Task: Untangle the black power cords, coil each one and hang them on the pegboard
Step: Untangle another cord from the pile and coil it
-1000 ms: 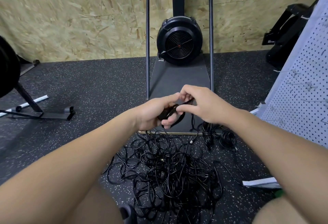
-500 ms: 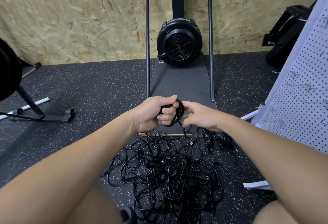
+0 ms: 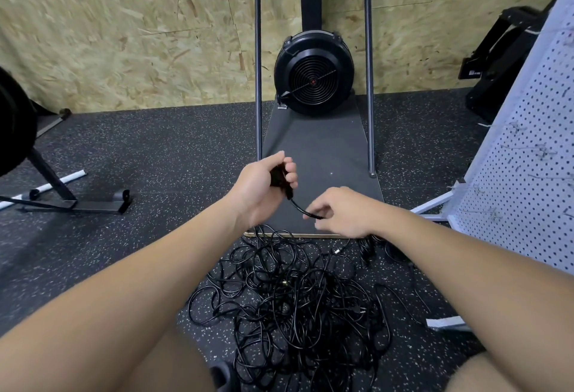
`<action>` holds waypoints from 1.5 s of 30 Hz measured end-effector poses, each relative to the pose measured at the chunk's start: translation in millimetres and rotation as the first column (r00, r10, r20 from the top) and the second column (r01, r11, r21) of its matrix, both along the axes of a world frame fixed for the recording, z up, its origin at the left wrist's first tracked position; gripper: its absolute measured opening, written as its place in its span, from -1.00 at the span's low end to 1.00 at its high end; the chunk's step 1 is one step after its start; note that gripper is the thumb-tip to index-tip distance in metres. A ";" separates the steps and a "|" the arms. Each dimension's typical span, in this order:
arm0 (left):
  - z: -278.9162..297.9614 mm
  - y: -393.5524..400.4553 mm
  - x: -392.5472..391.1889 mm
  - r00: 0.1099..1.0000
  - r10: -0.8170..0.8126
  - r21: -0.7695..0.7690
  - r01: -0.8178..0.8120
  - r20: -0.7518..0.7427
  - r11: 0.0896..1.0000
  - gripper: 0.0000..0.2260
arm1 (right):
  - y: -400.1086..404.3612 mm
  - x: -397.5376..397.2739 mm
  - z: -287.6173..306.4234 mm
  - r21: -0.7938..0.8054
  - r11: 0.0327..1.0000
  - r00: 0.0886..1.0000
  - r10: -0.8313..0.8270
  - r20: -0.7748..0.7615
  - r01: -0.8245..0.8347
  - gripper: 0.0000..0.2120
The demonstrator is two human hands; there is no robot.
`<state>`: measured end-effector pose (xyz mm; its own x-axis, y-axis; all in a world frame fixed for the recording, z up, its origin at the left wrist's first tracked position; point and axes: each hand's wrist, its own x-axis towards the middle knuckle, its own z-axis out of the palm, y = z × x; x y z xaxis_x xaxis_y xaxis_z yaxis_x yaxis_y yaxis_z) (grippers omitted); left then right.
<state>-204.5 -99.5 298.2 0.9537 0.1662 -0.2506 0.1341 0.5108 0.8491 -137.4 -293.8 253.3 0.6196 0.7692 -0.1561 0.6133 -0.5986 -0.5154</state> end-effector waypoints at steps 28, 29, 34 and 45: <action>15.8 -14.1 -27.5 0.771 -0.631 0.300 0.623 -0.084 0.722 -0.67 | -28.3 11.0 37.0 0.420 0.902 0.923 0.075 -0.378 0.098 -0.60; 14.1 -13.7 -26.6 0.780 -0.621 0.261 0.617 -0.077 0.743 -0.68 | -29.4 14.1 31.3 0.425 0.897 0.884 0.096 -0.459 0.124 -0.55; 11.0 1.5 -23.4 0.842 -0.539 0.105 0.534 0.017 0.839 -0.78 | -37.9 27.2 17.1 0.362 0.858 0.706 -0.002 -0.708 0.365 -0.33; 6.1 4.5 -18.1 0.825 -0.558 0.196 0.565 -0.093 0.802 -0.80 | -23.1 17.5 33.2 0.460 0.844 0.944 -0.146 -0.295 0.274 -0.67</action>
<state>-222.7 -95.0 304.4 0.8889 -0.3453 -0.3011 0.3698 0.1530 0.9164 -119.9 -316.9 286.5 0.7675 0.6398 0.0407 0.3212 -0.3289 -0.8880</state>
